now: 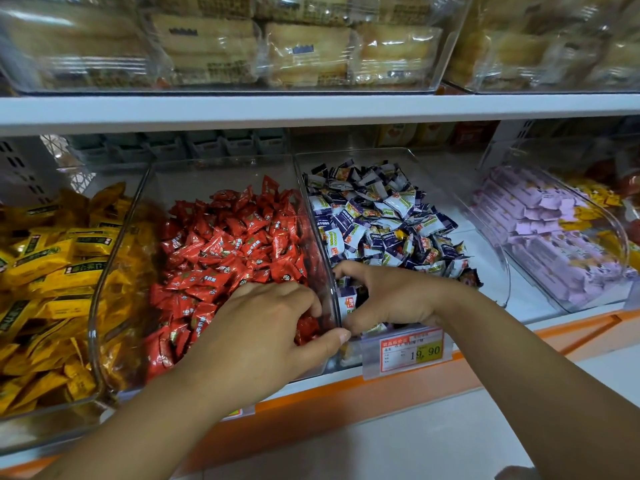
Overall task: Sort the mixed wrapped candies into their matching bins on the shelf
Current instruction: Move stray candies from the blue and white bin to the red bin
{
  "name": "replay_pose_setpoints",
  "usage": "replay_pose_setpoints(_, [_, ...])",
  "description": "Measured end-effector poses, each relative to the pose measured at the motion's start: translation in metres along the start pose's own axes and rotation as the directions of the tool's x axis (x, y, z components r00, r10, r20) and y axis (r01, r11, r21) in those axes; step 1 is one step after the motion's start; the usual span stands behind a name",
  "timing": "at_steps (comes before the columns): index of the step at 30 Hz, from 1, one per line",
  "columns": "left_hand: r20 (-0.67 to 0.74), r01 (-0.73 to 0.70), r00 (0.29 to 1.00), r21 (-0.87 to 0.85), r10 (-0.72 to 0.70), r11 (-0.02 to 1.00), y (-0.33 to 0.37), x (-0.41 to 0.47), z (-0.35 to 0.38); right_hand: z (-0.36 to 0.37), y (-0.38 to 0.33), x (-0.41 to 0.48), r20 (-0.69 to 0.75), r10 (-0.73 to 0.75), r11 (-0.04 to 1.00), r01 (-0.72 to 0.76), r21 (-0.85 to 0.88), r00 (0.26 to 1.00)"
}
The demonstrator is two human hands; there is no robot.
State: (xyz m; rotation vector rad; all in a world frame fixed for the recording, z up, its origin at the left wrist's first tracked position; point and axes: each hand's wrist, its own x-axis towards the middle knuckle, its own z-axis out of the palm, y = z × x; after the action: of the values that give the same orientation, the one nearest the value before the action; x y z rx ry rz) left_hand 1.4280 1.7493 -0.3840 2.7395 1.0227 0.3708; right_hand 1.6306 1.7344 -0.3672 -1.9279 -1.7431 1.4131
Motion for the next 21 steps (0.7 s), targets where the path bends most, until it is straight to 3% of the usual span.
replay_pose_setpoints(4, [-0.004, -0.002, 1.0, 0.005, 0.002, 1.0, -0.001, 0.0, 0.001, -0.006, -0.003, -0.01, -0.16, -0.066, 0.99, 0.085, 0.114, 0.985])
replay_pose_setpoints(8, [-0.006, -0.012, 1.0, -0.002, 0.012, 1.0, -0.001, -0.001, 0.001, -0.023, -0.012, -0.02, -0.36, -0.145, 0.964, 0.213, 0.156, 0.922])
replay_pose_setpoints(10, [-0.007, -0.014, 1.0, -0.014, 0.014, 1.0, 0.0, 0.0, 0.0, -0.032, -0.015, -0.02, -0.509, -0.149, 0.944, 0.274, 0.181, 0.848])
replay_pose_setpoints(12, [-0.002, -0.014, 1.0, -0.027, 0.014, 1.0, 0.0, -0.001, 0.0, -0.037, -0.014, -0.014, -0.668, -0.149, 0.928, 0.336, 0.16, 0.729])
replay_pose_setpoints(15, [-0.008, -0.016, 1.0, -0.046, 0.015, 0.999, -0.001, -0.001, 0.001, -0.039, -0.007, -0.002, -0.784, -0.215, 0.946, 0.324, -0.019, 0.583])
replay_pose_setpoints(17, [-0.008, -0.015, 1.0, -0.045, 0.014, 0.999, 0.0, -0.001, 0.0, -0.036, 0.002, 0.004, -0.754, -0.248, 0.967, 0.206, -0.151, 0.609])
replay_pose_setpoints(21, [-0.009, -0.017, 1.0, -0.054, 0.016, 0.998, -0.001, -0.001, -0.002, -0.029, 0.013, -0.006, -0.595, -0.187, 0.96, 0.018, -0.279, 0.782])
